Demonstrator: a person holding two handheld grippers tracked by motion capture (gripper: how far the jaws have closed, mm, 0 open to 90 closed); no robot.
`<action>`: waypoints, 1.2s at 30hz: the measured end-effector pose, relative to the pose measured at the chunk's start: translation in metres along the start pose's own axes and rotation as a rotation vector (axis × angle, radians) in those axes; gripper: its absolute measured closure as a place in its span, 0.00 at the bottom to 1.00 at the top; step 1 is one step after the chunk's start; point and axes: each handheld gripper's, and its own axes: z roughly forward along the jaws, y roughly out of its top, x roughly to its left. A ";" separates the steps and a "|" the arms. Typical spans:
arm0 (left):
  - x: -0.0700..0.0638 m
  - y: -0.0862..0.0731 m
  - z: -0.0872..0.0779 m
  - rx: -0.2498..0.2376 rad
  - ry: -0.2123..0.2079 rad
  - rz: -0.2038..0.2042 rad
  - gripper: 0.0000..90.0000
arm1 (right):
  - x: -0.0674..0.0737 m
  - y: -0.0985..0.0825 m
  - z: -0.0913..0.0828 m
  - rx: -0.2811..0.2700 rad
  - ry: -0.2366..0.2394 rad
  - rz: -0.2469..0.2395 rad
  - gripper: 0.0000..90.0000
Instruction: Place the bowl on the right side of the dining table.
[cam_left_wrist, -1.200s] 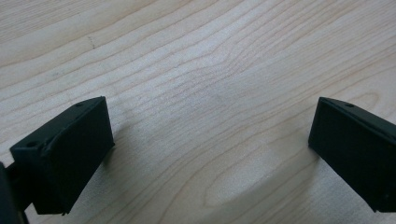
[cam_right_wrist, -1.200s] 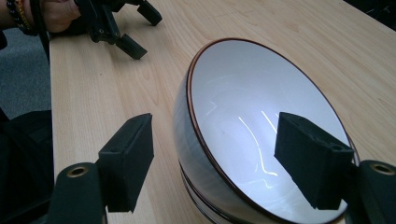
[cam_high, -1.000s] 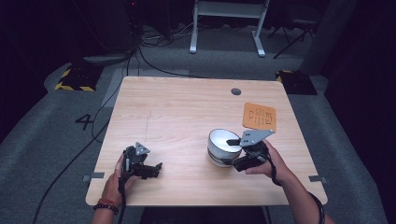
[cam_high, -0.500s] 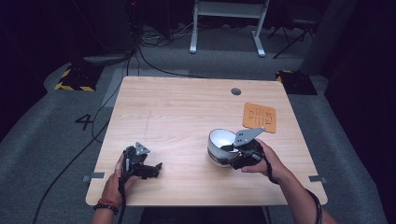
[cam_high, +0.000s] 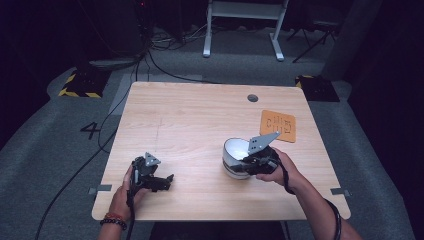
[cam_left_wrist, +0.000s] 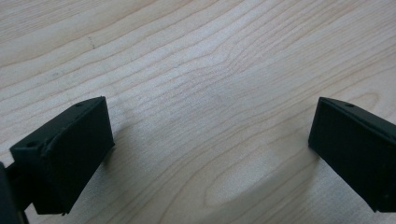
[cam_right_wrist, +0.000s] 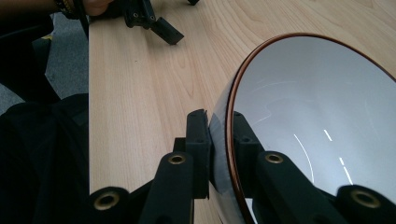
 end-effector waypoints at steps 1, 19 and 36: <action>0.000 0.000 0.000 0.001 -0.003 -0.001 0.00 | 0.000 0.000 0.000 -0.007 0.000 0.000 0.91; 0.000 0.000 0.000 0.002 -0.003 0.000 0.00 | 0.003 0.001 -0.004 -0.019 -0.017 -0.011 0.91; 0.000 0.000 0.000 0.002 -0.002 0.000 0.00 | 0.002 0.002 -0.015 -0.074 -0.003 0.010 0.91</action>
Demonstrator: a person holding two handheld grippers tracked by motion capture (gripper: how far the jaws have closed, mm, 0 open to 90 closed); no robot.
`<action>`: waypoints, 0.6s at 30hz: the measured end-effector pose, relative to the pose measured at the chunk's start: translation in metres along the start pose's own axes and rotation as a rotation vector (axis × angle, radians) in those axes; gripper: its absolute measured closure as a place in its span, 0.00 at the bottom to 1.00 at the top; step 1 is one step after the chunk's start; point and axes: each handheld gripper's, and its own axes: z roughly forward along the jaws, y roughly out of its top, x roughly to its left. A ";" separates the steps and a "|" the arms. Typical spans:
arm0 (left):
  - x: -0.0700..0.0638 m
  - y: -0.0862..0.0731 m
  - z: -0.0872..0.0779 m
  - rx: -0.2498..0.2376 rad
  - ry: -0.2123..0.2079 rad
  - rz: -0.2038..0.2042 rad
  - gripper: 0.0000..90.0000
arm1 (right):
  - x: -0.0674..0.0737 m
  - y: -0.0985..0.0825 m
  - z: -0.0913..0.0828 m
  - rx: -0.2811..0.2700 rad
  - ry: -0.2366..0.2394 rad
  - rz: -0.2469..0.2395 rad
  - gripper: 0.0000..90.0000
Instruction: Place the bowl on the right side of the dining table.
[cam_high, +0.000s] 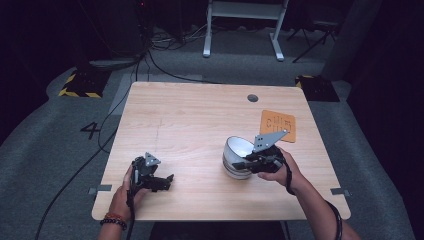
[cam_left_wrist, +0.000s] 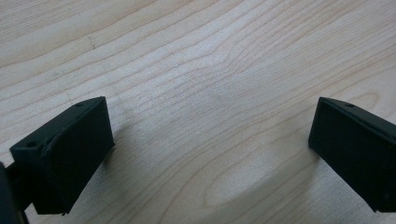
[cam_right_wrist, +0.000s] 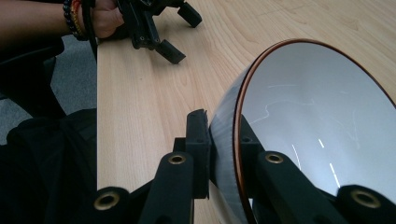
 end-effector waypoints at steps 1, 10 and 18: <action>0.000 0.000 0.000 -0.002 0.001 -0.001 0.00 | 0.000 0.000 -0.001 -0.004 0.000 0.001 0.91; 0.000 0.000 0.000 -0.001 0.002 0.002 0.00 | 0.000 0.001 -0.009 -0.036 -0.006 0.011 0.91; 0.000 0.000 0.000 -0.001 0.001 0.000 0.00 | 0.001 0.002 -0.015 -0.052 -0.025 0.009 0.91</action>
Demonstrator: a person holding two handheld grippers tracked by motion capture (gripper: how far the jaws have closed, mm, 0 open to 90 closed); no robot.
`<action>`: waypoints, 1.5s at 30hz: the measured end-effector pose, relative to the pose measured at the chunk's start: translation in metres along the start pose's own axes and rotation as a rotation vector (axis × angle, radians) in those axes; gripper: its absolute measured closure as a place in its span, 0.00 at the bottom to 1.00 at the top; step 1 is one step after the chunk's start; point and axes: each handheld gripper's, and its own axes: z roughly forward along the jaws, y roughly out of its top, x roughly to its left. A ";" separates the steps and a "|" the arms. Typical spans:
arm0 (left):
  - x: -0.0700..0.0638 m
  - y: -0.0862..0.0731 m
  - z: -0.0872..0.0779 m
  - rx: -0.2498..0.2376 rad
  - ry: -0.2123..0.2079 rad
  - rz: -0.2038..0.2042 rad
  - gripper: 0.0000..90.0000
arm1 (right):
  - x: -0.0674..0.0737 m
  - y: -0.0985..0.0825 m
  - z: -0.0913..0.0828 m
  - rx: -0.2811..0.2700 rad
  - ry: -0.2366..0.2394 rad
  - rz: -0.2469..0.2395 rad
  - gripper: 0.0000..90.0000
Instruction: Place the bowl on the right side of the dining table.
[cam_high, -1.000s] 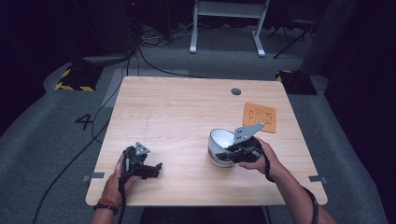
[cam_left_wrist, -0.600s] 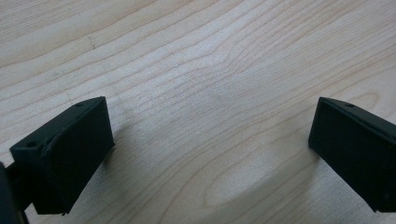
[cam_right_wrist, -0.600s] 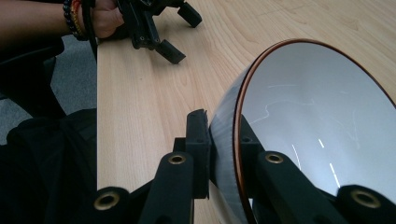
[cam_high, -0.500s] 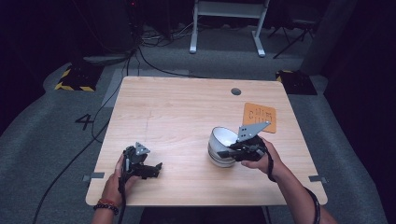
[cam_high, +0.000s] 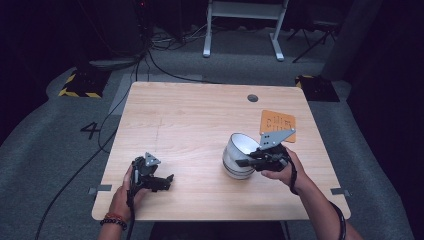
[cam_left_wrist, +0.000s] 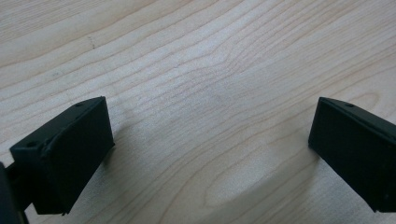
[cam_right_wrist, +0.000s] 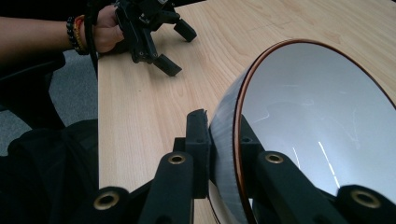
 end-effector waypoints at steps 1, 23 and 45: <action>0.000 0.000 0.000 0.001 -0.001 0.001 0.00 | 0.001 0.001 -0.001 0.001 -0.003 0.007 0.91; 0.000 0.000 0.000 -0.002 0.000 -0.002 0.00 | -0.002 0.002 -0.016 -0.036 -0.034 0.001 0.91; 0.000 0.000 0.000 -0.002 0.000 -0.002 0.00 | -0.032 -0.014 -0.058 -0.053 -0.226 0.043 0.91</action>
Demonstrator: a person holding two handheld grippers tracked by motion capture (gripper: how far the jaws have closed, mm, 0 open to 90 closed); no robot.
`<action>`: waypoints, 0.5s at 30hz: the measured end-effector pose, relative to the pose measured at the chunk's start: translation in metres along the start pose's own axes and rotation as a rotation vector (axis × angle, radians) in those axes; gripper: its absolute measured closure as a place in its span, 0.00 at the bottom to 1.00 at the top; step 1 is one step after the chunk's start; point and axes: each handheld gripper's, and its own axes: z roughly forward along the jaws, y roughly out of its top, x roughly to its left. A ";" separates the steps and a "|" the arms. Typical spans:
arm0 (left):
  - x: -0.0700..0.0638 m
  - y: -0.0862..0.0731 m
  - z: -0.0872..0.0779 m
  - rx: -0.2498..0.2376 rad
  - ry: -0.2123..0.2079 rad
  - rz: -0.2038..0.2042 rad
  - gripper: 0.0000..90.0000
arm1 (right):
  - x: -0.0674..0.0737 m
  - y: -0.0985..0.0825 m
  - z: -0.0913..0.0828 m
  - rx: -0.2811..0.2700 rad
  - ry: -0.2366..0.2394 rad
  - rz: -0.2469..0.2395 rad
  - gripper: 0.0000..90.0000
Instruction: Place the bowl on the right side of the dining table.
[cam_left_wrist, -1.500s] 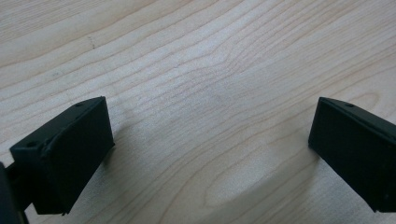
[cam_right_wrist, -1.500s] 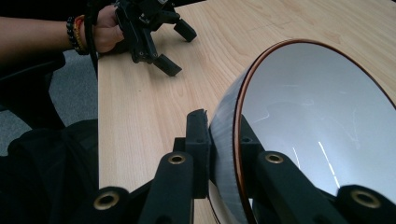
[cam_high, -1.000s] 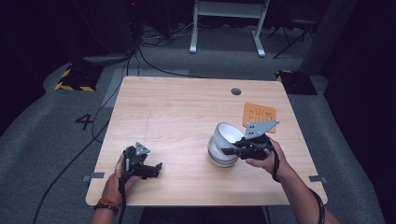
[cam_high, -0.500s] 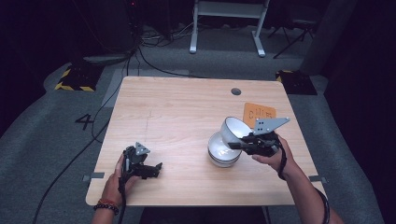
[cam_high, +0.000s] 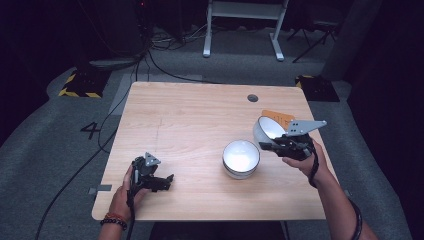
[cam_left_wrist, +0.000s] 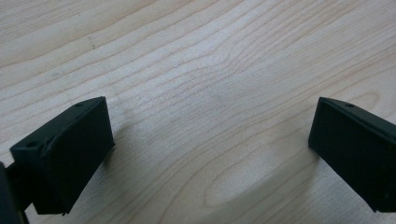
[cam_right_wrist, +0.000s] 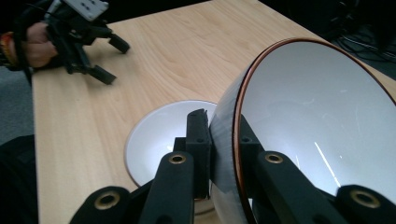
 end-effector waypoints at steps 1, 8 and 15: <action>0.000 0.000 0.000 0.004 -0.001 0.003 0.00 | -0.003 -0.002 -0.001 0.010 -0.011 0.006 0.91; 0.000 0.000 0.000 0.003 -0.001 0.003 0.00 | -0.016 -0.011 -0.002 0.041 -0.057 0.022 0.91; 0.000 0.000 0.000 0.001 0.001 0.002 0.00 | -0.028 -0.018 0.002 0.048 -0.079 0.040 0.91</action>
